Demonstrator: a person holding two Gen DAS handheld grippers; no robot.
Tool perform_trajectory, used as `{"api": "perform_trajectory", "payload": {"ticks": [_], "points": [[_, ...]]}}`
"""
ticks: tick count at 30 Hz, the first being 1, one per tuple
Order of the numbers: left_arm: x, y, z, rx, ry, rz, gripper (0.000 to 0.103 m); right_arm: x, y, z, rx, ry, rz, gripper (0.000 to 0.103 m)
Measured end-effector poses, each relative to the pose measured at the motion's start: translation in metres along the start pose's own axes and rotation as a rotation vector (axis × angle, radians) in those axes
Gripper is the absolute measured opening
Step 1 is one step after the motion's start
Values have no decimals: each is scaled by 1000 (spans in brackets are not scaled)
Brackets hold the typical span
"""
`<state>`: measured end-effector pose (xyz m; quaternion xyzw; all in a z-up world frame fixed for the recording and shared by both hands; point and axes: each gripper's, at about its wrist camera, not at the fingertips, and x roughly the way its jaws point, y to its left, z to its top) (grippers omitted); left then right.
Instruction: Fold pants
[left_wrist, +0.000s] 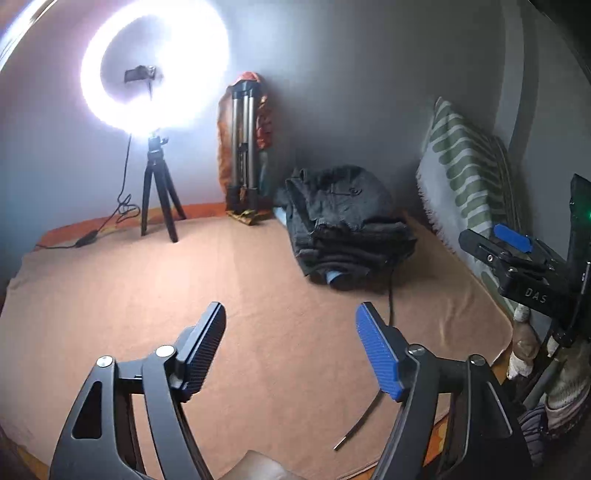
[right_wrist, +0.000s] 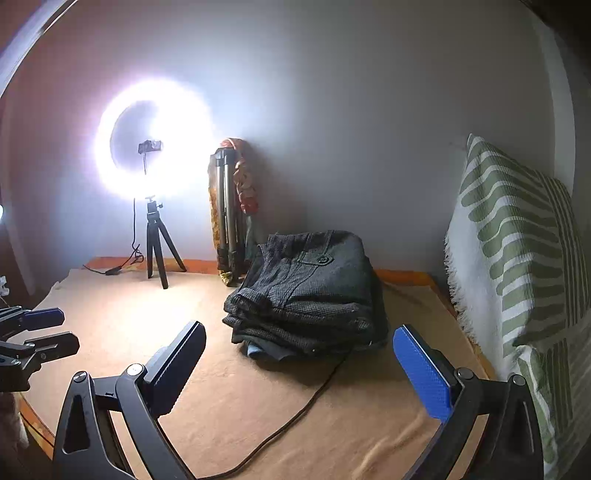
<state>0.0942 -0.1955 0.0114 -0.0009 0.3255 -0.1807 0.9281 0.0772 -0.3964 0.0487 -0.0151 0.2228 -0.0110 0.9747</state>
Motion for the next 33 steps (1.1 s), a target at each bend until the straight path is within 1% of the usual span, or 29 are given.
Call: {"api": "perform_trajectory", "payload": {"ticks": [1, 8, 16, 17, 18, 19, 20, 26, 33], "points": [[0, 1, -2, 1, -1, 3, 80, 0, 1, -1, 1, 1, 4, 103], [2, 10, -9, -1, 0, 62, 80, 9, 10, -9, -15, 7, 11, 103], [1, 18, -13, 0, 5, 88, 81, 13, 14, -15, -16, 16, 19, 103], [0, 18, -14, 1, 1, 92, 81, 13, 14, -15, -15, 16, 19, 103], [-1, 18, -14, 4, -4, 101, 86, 14, 14, -15, -13, 17, 20, 103], [-2, 18, -14, 8, -8, 110, 89, 14, 14, -15, -12, 17, 21, 103], [-3, 18, -14, 11, -11, 115, 89, 15, 14, -15, -12, 18, 22, 103], [-4, 19, -14, 4, -16, 117, 89, 17, 16, -18, -17, 26, 25, 103], [-1, 21, -16, -1, 1, 121, 89, 18, 18, -18, -17, 31, 29, 103]]}}
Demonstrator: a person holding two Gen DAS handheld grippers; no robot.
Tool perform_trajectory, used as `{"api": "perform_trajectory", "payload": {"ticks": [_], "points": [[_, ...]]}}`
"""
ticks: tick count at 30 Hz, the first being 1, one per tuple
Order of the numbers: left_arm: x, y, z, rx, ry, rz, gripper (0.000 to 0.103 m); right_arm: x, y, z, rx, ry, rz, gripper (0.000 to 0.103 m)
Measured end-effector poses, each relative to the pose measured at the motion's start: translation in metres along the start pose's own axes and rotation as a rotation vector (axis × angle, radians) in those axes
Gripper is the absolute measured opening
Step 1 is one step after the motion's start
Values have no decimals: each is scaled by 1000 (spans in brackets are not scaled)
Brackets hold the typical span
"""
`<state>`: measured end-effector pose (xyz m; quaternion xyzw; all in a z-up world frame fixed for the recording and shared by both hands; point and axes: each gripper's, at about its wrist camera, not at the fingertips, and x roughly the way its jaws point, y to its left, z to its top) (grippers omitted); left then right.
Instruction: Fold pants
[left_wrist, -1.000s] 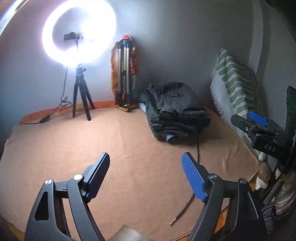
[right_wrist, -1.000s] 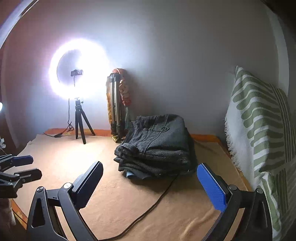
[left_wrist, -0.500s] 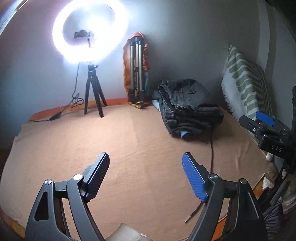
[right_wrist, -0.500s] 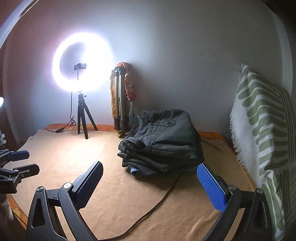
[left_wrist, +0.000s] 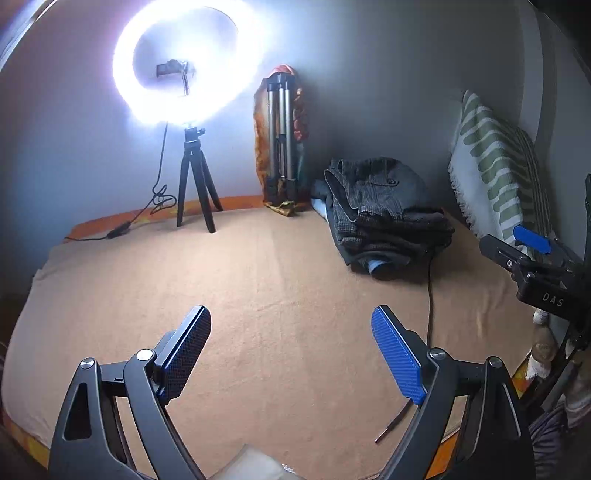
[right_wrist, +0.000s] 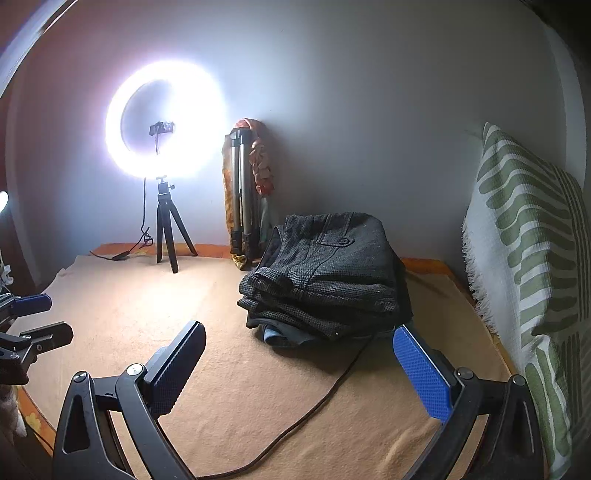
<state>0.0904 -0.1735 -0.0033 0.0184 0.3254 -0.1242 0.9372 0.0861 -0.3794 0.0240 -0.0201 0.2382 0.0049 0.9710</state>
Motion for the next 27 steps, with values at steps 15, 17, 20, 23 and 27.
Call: {"api": "perform_trajectory", "payload": {"ticks": [15, 17, 20, 23, 27], "points": [[-1, -2, 0, 11, -7, 8, 89, 1, 3, -3, 0, 8, 10, 103], [-1, -2, -1, 11, -6, 7, 89, 1, 3, -3, -2, 9, 10, 103], [-1, -2, 0, 11, -6, 6, 89, 1, 4, -3, -3, 9, 11, 103], [-1, -2, -1, 11, -6, 5, 89, 1, 4, -3, -3, 10, 13, 103], [-1, -3, -1, 12, -5, 2, 89, 1, 5, -4, -3, 11, 11, 103]]}}
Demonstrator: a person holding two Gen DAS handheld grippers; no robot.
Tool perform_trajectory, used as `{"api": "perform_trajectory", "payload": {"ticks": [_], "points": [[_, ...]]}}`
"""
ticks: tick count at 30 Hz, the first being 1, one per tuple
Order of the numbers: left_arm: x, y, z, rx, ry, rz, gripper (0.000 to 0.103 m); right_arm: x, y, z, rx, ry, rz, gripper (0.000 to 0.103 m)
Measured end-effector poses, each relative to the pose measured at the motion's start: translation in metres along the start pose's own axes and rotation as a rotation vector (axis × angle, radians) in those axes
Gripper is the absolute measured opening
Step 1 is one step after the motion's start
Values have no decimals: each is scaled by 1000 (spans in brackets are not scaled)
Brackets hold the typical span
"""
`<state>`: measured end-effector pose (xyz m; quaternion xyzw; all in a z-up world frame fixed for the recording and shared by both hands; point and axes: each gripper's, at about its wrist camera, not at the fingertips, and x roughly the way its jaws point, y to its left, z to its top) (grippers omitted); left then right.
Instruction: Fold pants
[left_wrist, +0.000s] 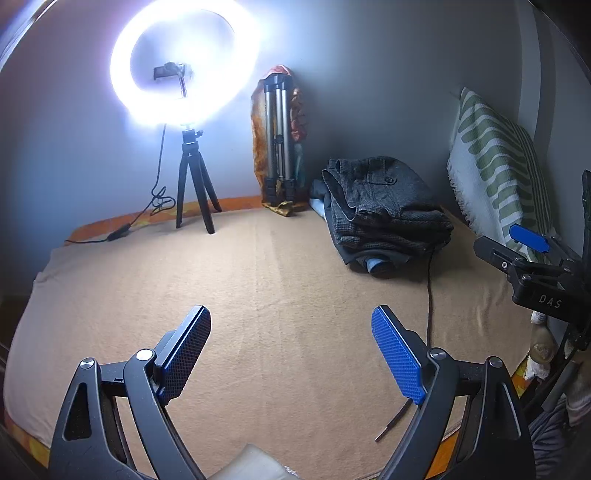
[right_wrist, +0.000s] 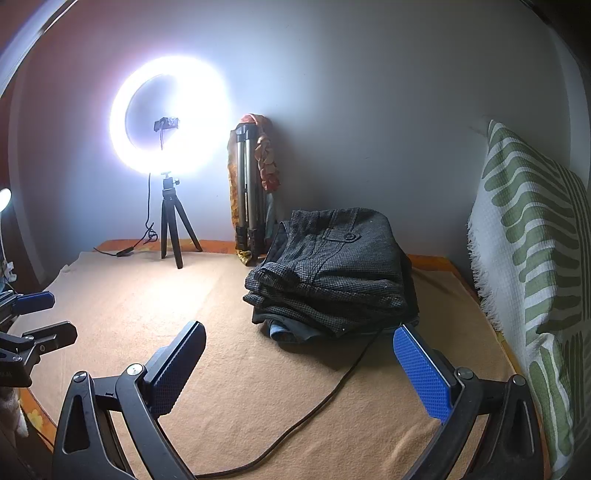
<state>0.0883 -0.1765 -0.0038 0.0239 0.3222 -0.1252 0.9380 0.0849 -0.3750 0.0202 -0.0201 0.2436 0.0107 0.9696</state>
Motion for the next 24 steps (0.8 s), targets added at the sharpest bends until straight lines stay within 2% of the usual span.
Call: {"api": "perform_trajectory", "payload": {"ticks": [24], "points": [[-2, -1, 0, -1, -1, -6, 89, 1, 2, -1, 1, 2, 3, 103]]}}
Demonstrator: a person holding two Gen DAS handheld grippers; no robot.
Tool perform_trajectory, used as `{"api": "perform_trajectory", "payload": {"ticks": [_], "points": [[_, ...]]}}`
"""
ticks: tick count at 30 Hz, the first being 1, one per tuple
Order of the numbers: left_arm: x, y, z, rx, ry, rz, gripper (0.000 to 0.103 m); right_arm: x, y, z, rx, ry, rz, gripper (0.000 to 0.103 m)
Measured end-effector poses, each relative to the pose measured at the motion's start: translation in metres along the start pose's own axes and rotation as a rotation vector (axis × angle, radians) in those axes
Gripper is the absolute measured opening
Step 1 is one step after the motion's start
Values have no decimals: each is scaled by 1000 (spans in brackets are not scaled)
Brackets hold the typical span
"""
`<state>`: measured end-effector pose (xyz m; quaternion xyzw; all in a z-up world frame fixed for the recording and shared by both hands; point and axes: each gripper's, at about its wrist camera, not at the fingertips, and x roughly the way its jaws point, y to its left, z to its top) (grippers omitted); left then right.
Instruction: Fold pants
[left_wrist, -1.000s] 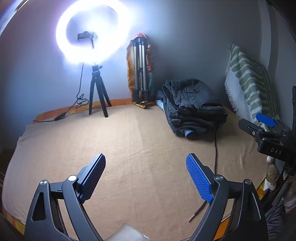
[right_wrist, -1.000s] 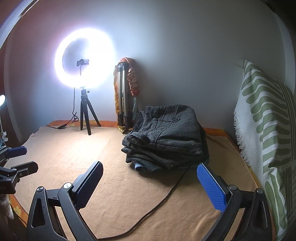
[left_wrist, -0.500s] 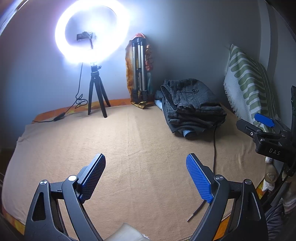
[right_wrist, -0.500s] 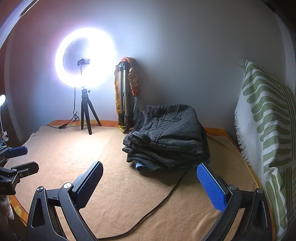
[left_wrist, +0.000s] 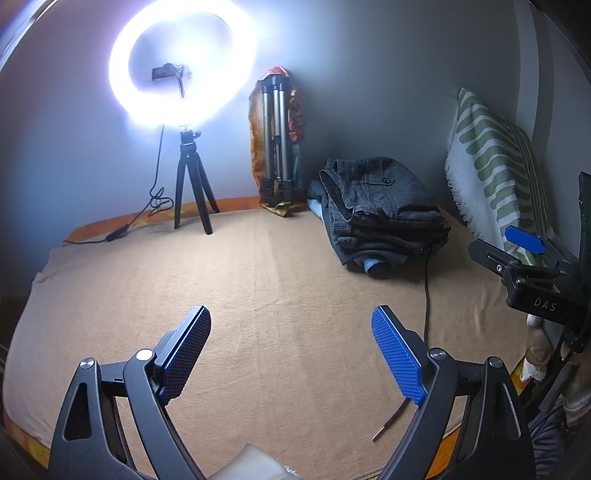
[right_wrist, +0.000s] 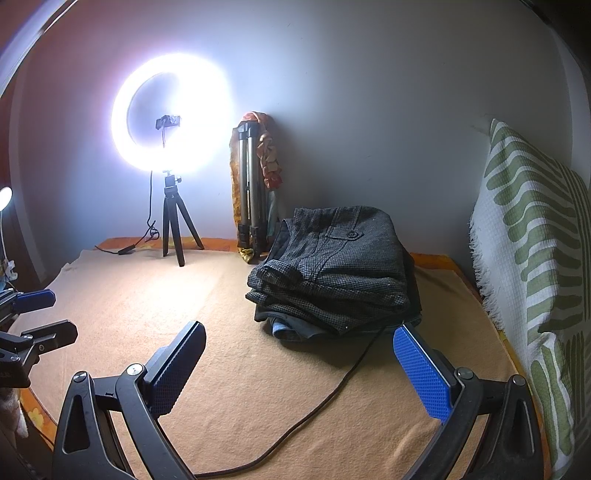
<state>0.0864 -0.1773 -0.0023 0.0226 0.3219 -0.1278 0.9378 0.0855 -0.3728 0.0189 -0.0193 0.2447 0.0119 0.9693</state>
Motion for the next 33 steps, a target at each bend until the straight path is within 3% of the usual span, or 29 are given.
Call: {"api": "perform_trajectory", "payload": {"ticks": [33], "points": [[-2, 4, -1, -11, -5, -17, 89, 3, 0, -3, 0, 12, 15, 103]]}}
